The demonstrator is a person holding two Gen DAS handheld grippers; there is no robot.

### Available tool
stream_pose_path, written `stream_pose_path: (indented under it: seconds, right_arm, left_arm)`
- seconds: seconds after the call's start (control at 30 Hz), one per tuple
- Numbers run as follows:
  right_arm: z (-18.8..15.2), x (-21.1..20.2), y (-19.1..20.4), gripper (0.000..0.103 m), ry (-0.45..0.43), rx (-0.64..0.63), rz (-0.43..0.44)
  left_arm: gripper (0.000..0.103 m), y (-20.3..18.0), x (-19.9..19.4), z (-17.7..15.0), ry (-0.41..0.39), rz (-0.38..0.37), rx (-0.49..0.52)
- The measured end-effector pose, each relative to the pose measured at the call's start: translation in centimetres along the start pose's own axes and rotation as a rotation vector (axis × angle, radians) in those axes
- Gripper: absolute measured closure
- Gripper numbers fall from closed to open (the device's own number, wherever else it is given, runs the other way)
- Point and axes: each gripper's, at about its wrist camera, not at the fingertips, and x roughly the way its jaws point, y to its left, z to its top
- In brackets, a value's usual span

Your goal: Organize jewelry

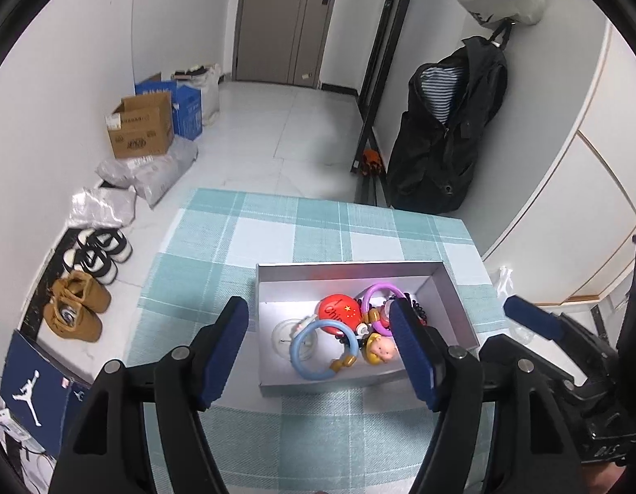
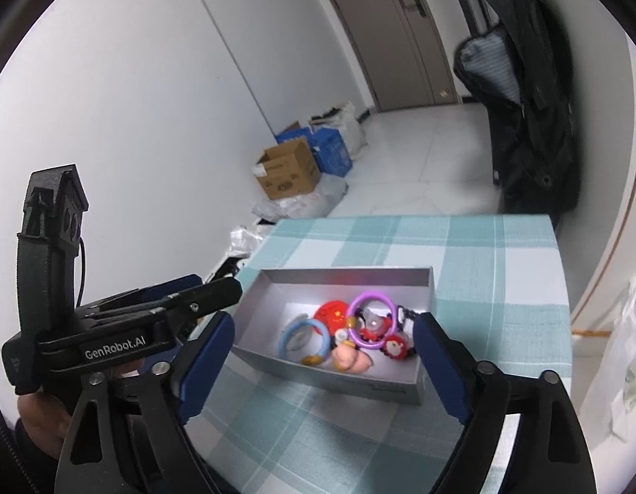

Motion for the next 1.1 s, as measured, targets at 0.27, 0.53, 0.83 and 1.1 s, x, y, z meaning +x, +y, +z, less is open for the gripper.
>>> stream_pose_path:
  seconds: [0.27,0.53,0.83,1.1]
  right_arm:
    - [-0.9,-1.3,0.9,0.006,-0.030,-0.027,-0.014]
    - [-2.2,-2.7,1.3,0.003,-0.041,-0.054,-0.028]
    - [-2.6,-3.3,1.2,0.002,-0.050,-0.056,-0.041]
    - [-2.7,-3.5,0.8,0.002,-0.050,-0.042,-0.058]
  left_arm:
    - [0.028,-0.1,-1.1,-1.3,-0.051,0.046,0.024]
    - [0.028,-0.2,-2.8,-2.3,-0.108,0.063,0.028]
    - [0.028,-0.1,-2.9,-3.0,-0.106,0.069,0.022]
    - [0.028,-0.2,-2.8,-3.3,-0.095,0.077,0.027]
